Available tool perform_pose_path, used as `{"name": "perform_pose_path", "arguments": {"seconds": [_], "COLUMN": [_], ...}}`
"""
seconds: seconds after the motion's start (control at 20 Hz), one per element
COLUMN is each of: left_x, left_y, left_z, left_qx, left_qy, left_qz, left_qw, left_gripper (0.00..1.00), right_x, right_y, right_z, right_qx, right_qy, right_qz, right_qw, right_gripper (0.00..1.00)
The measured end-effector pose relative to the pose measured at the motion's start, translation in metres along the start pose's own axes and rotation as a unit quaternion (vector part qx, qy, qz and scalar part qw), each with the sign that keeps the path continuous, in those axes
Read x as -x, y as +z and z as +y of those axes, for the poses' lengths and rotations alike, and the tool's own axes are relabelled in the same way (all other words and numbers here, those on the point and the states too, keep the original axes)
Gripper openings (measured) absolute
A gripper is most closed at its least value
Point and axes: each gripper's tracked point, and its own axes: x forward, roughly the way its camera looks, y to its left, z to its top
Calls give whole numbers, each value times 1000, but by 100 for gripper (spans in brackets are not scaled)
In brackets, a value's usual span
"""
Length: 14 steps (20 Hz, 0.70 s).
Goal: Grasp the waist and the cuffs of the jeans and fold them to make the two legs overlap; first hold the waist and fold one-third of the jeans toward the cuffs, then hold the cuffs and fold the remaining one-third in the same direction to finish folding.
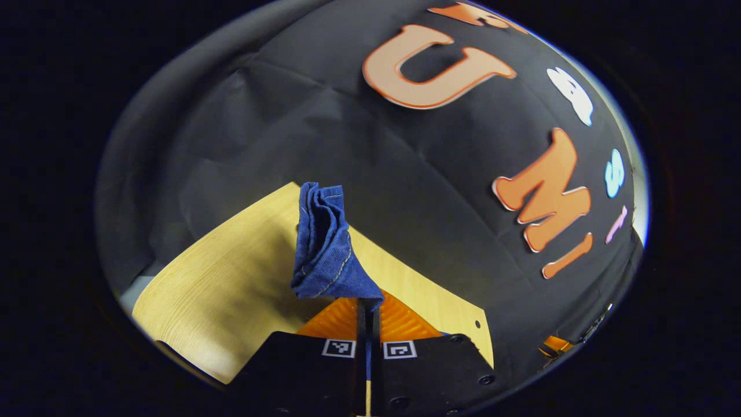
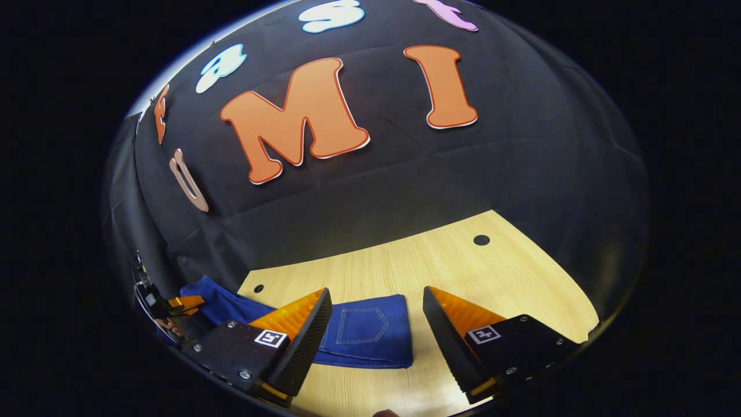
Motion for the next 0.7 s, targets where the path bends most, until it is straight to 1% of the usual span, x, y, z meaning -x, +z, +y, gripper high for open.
{"name": "perform_pose_path", "arguments": {"seconds": [0.2,0.35,0.55,0.7], "left_x": [2,-10,-22,-33], "left_y": [-7,-17,-41,-69], "left_z": [-55,-97,-147,-182], "left_qx": [-48,-76,-109,-138], "left_qy": [-25,-42,-64,-80], "left_qz": [5,13,34,57], "left_qw": [999,996,991,985], "left_gripper": [3,3,3,3], "right_x": [2,3,6,8], "right_y": [4,5,4,2], "right_z": [-7,-14,-27,-36], "right_qx": [7,6,11,11], "right_qy": [10,16,17,21], "right_qz": [-2,-4,-5,-2], "right_qw": [1000,1000,1000,1000], "right_gripper": [98,98,98,98]}}
